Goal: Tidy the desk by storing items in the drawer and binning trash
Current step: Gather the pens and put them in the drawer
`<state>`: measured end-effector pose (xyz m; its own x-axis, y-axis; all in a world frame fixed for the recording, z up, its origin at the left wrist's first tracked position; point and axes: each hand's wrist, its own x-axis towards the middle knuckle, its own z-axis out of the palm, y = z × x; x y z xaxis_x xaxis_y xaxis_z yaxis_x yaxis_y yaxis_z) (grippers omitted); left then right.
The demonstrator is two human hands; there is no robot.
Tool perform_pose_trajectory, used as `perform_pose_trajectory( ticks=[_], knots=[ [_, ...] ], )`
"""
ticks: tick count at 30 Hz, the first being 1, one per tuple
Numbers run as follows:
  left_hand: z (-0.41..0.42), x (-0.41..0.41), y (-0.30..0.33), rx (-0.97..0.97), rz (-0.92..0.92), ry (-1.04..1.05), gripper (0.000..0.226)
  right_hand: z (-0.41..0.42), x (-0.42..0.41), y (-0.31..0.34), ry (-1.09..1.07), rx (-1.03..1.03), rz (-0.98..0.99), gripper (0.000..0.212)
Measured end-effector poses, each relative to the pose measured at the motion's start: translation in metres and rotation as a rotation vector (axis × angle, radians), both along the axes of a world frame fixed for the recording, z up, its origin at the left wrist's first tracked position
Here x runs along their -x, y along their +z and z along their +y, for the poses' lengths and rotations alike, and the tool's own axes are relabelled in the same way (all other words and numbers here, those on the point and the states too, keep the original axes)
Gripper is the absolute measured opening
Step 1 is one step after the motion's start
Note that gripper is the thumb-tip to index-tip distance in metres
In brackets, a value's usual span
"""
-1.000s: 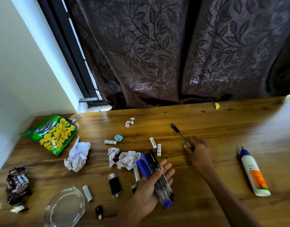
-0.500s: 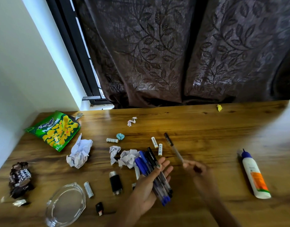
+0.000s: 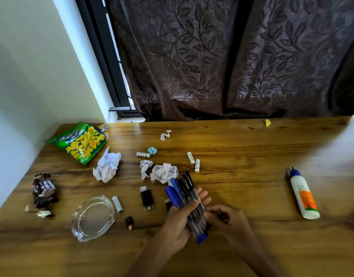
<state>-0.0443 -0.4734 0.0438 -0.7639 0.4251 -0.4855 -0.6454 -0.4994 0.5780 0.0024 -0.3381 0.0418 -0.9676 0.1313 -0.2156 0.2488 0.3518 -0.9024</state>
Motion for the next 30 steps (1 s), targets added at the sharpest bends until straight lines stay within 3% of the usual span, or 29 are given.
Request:
perform_pose_trajectory(
  ticks=[11, 24, 30],
  knots=[
    [-0.017, -0.046, -0.001, -0.066, -0.004, -0.054, 0.043, 0.005, -0.065, 0.006, -0.171, 0.071, 0.038, 0.022],
    [-0.030, -0.163, -0.005, -0.103, -0.022, -0.165, 0.044, -0.022, -0.194, 0.015, -0.257, 0.116, 0.036, 0.017],
    [-0.014, -0.221, -0.015, -0.091, -0.063, -0.343, 0.042, -0.016, -0.256, 0.019, -0.359, 0.185, 0.039, 0.019]
  ],
)
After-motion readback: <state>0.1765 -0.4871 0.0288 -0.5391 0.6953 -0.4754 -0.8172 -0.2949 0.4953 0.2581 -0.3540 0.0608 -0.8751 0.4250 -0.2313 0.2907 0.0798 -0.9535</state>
